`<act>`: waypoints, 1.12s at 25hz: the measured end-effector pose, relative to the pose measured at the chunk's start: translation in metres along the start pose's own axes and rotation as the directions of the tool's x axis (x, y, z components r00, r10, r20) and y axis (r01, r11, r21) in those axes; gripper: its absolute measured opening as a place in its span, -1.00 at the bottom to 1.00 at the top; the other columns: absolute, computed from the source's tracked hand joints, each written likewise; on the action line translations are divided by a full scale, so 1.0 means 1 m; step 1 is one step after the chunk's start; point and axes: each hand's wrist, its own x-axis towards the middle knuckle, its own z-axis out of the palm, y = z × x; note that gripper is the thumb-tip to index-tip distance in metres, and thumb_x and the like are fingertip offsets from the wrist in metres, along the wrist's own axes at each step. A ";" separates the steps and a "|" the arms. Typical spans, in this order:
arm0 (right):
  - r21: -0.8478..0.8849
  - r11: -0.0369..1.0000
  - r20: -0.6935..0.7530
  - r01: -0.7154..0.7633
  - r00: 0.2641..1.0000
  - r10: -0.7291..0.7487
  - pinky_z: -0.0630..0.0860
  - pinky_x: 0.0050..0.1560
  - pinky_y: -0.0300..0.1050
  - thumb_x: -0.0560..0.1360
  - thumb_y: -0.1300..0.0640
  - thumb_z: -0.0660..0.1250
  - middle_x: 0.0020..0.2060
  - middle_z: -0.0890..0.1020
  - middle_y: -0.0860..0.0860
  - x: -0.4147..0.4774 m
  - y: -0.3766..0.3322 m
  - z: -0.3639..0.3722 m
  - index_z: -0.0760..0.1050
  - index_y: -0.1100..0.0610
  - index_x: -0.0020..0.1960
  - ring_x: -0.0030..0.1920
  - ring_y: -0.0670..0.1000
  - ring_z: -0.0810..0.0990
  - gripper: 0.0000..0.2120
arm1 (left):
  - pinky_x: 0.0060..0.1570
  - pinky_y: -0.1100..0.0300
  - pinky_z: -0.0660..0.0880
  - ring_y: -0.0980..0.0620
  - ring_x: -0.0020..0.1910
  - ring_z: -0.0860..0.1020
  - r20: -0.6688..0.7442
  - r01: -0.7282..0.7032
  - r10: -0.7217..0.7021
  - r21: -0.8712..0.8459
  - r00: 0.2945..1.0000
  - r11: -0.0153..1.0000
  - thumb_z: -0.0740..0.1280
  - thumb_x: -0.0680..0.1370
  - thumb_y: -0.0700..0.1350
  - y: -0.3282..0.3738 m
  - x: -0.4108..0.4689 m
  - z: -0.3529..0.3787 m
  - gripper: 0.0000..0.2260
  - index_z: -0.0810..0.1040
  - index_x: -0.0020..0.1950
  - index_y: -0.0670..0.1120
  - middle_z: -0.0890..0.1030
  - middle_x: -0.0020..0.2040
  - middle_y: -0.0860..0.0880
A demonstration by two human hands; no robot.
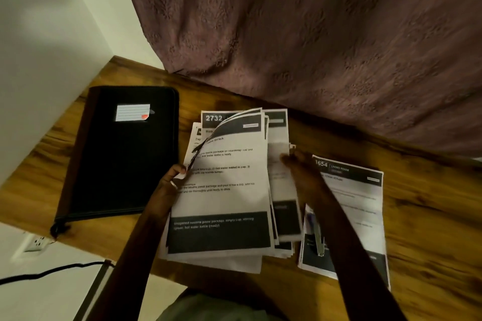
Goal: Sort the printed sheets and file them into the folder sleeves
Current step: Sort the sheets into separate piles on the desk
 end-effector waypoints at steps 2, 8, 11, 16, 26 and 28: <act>0.012 0.997 -0.035 -0.070 0.997 0.070 0.47 0.06 -0.03 0.64 0.01 0.22 0.02 0.56 0.03 -0.014 0.020 0.014 0.49 -0.02 0.09 0.07 0.05 0.55 -0.89 | -0.33 0.16 0.63 0.00 -0.28 0.64 -0.034 0.027 -0.027 -0.004 0.999 1.000 0.20 0.65 -0.16 -0.005 0.003 0.000 -0.94 0.45 0.04 -0.10 0.64 -0.10 -0.09; 0.410 0.887 0.183 -0.212 0.972 0.148 0.36 0.37 0.22 0.57 -0.25 0.17 0.30 0.54 0.02 -0.017 0.055 0.029 0.42 -0.02 0.36 0.31 0.11 0.51 -0.53 | -0.19 0.02 0.67 -0.12 -0.15 0.69 -0.037 0.026 -0.026 -0.009 0.999 1.000 0.34 0.54 -0.07 -0.014 0.008 0.002 -0.83 0.54 0.12 -0.02 0.66 0.03 -0.17; 0.364 0.896 0.286 -0.253 0.946 0.151 0.41 0.34 0.27 0.33 -0.43 0.35 0.24 0.61 0.05 -0.014 0.055 0.032 0.41 -0.03 0.39 0.24 0.16 0.58 -0.24 | -0.10 -0.08 0.66 -0.21 0.01 0.69 0.009 0.009 -0.010 0.107 1.000 0.994 0.34 0.59 -0.09 -0.013 0.008 0.007 -0.66 0.45 0.35 -0.06 0.68 0.12 -0.16; 0.409 0.867 0.360 -0.285 0.923 0.134 0.47 0.28 0.28 0.32 -0.23 0.50 0.20 0.64 0.06 -0.015 0.053 0.039 0.43 -0.02 0.37 0.20 0.15 0.62 -0.31 | -0.16 -0.02 0.66 -0.13 -0.03 0.71 -0.046 0.151 -0.144 0.214 0.989 0.965 0.45 0.52 -0.10 -0.012 0.008 0.013 -0.64 0.51 0.30 0.00 0.69 0.09 -0.13; 0.397 0.916 0.143 0.059 0.982 -0.125 0.57 0.16 0.07 0.44 0.23 0.47 0.15 0.67 0.01 -0.049 0.024 0.002 0.49 0.08 0.29 0.15 0.01 0.65 -0.56 | -0.05 0.00 0.66 -0.15 0.08 0.68 0.133 -0.036 0.006 0.228 0.991 0.973 0.58 0.38 -0.02 0.016 0.000 0.022 -0.49 0.55 0.26 -0.12 0.69 0.14 -0.09; 0.332 0.929 0.122 0.165 0.969 -0.216 0.60 0.13 -0.04 0.46 0.25 0.44 0.13 0.68 -0.02 -0.059 0.005 -0.012 0.52 0.07 0.25 0.14 -0.03 0.65 -0.62 | 0.04 -0.08 0.63 -0.13 0.10 0.68 0.145 -0.089 0.054 0.247 0.988 0.965 0.60 0.36 -0.04 0.023 0.002 0.032 -0.51 0.58 0.23 -0.10 0.70 0.14 -0.07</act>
